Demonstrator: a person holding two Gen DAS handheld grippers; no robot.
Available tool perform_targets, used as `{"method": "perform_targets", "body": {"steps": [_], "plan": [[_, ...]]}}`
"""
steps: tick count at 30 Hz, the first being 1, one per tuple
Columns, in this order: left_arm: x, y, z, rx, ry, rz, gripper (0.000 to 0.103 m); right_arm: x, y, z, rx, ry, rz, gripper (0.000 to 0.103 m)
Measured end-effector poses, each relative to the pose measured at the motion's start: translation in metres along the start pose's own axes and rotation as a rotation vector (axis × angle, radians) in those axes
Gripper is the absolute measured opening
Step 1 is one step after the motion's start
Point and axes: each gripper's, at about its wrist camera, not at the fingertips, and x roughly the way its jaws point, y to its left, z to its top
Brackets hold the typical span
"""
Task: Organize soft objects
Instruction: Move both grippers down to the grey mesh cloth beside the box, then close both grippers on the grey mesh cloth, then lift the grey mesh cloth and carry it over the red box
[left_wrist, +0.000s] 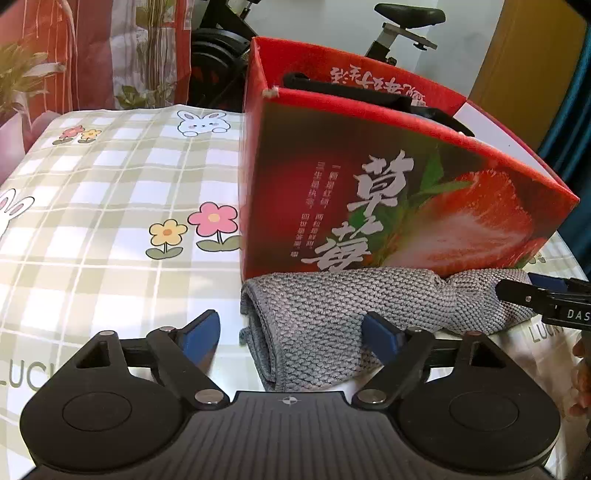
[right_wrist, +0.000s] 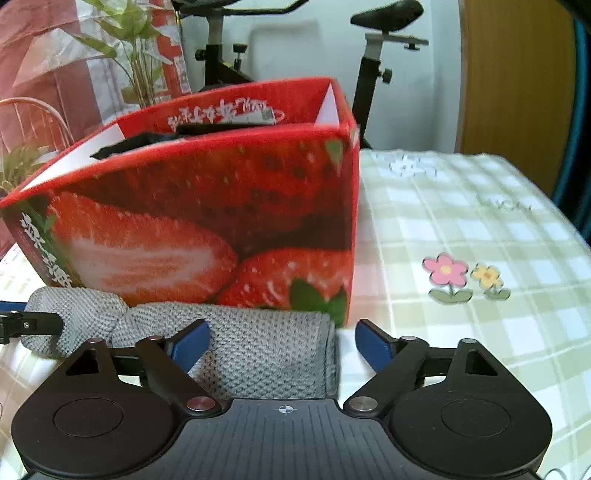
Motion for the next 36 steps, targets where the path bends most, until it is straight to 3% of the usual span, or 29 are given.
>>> {"method": "perform_targets", "body": {"steps": [3, 5, 7, 8, 11, 14, 19, 29, 36], "plan": [[0.000, -0.004, 0.001, 0.026, -0.017, 0.007, 0.072, 0.002, 0.000, -0.004, 0.011, 0.003, 0.013, 0.069], [0.000, -0.005, 0.002, 0.034, -0.027, -0.019, 0.044, 0.000, 0.002, -0.004, 0.006, 0.004, 0.024, 0.062], [-0.002, -0.005, 0.000, 0.026, -0.022, -0.069, 0.025, -0.002, 0.003, -0.005, 0.001, 0.008, 0.030, 0.052], [-0.003, -0.005, -0.001, 0.029, -0.022, -0.082, 0.021, -0.003, 0.003, -0.004, 0.002, 0.010, 0.041, 0.044], [-0.011, -0.010, -0.004, 0.051, -0.039, -0.085, 0.018, -0.008, 0.006, -0.004, -0.007, 0.009, 0.056, 0.029], [-0.023, -0.012, -0.005, 0.060, -0.062, -0.092, 0.017, -0.018, 0.015, -0.002, -0.040, -0.002, 0.066, 0.023], [-0.055, -0.018, 0.000, 0.087, -0.142, -0.112, 0.016, -0.042, 0.032, 0.006, -0.088, -0.047, 0.112, 0.022], [-0.128, -0.023, 0.026, 0.084, -0.361, -0.149, 0.016, -0.116, 0.045, 0.056, -0.167, -0.241, 0.183, 0.022], [-0.128, -0.045, 0.070, 0.142, -0.457, -0.127, 0.016, -0.124, 0.043, 0.103, -0.174, -0.351, 0.124, 0.022]]}}
